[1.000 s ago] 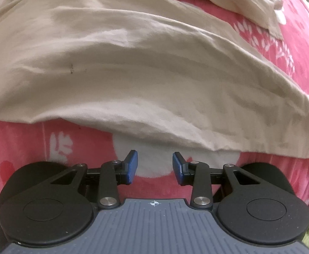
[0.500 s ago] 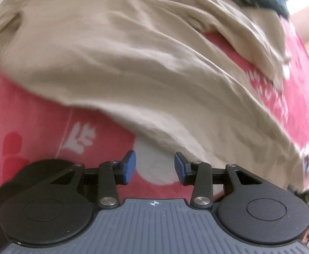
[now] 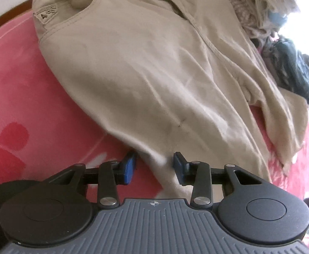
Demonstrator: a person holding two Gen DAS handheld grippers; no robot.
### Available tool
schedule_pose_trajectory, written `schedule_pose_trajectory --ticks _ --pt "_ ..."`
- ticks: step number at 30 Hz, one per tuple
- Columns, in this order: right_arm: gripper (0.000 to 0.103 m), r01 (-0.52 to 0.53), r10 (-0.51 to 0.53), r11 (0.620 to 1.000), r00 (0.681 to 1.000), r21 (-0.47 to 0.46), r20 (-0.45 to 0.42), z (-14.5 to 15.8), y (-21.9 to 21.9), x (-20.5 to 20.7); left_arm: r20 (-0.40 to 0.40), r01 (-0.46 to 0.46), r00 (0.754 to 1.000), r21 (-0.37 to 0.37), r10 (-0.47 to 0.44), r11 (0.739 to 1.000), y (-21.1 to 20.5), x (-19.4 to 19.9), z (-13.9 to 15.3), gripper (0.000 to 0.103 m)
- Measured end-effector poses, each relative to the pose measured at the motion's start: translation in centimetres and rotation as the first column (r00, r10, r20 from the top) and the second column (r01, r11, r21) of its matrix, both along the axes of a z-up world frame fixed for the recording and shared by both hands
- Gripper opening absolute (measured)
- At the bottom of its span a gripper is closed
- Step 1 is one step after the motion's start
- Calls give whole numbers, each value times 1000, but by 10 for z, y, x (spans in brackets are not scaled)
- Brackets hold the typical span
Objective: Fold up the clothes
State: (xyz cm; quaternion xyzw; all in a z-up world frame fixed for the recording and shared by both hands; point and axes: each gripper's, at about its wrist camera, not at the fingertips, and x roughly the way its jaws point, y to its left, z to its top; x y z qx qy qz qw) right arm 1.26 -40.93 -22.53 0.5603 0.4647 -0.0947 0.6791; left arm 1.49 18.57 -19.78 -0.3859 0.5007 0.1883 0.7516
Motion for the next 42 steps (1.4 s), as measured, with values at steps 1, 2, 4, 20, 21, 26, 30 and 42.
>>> schedule_pose_trajectory --ticks 1,2,4,20,21,26,30,42 --pt "4 2 -2 1000 1000 -9 7 2 1 1 -2 6 1000 17 -6 1000 -2 1 0 23" --pt "3 4 -3 1000 1000 -18 15 6 3 1 -5 13 1000 34 -13 999 -4 2 2 19" --pt "3 -16 18 999 999 -46 41 26 0 -8 -7 28 1000 64 -28 998 -5 3 8 7" --pt "21 -99 88 993 983 -66 -159 27 -14 -60 -174 171 972 82 -155 982 5 -5 30 2" --pt "26 -125 107 987 981 -103 -163 34 -13 -60 -187 196 967 99 -175 976 2 -3 27 3" --pt "37 -249 199 926 961 -284 -194 68 -7 -61 -245 329 925 140 -290 934 -7 -1 29 15" --pt "31 -341 265 843 936 -417 -231 96 -2 -62 -267 396 897 127 -353 909 -2 -13 43 22" --pt "19 -538 466 532 831 -654 -304 68 60 0 -128 461 887 206 -443 863 -22 11 67 23"
